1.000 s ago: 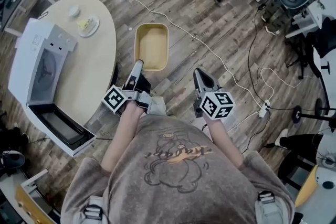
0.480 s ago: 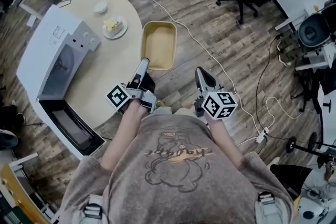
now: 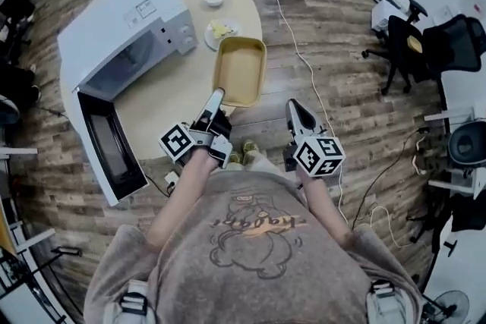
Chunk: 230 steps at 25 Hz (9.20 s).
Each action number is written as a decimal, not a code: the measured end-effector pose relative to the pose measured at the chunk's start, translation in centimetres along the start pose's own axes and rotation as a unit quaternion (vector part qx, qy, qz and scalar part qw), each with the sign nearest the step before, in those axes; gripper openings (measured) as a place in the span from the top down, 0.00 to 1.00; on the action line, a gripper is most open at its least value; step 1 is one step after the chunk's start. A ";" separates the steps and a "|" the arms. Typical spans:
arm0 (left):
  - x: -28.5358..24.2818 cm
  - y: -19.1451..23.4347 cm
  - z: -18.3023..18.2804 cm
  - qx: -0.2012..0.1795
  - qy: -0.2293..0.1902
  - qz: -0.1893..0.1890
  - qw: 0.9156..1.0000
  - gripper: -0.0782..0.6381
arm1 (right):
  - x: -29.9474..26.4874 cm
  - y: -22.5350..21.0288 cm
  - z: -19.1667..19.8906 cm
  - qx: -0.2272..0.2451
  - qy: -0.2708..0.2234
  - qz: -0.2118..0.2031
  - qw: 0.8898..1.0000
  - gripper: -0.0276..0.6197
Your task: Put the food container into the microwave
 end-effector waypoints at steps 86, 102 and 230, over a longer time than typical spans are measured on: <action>14.8 11.4 -24.6 0.034 -0.429 -0.126 0.894 0.59 | -26.1 15.9 -3.4 0.129 0.149 -0.320 0.927 0.96; 13.8 13.9 -28.7 0.041 -0.423 -0.146 0.893 0.59 | -27.1 15.0 -3.7 0.124 0.149 -0.300 0.934 0.96; 17.1 -0.5 -5.2 -0.322 -0.199 -0.446 0.811 0.29 | -15.5 15.1 1.7 0.177 0.190 -0.394 0.882 0.96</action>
Point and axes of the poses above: the fingertips, and each gripper's own axes: x backward along the fingers, y to its left, z out of its underside, the point moved 6 cm from there along x, backward along the fingers, and after that the axes turned 8 degrees about y, right-handed, at the moved point
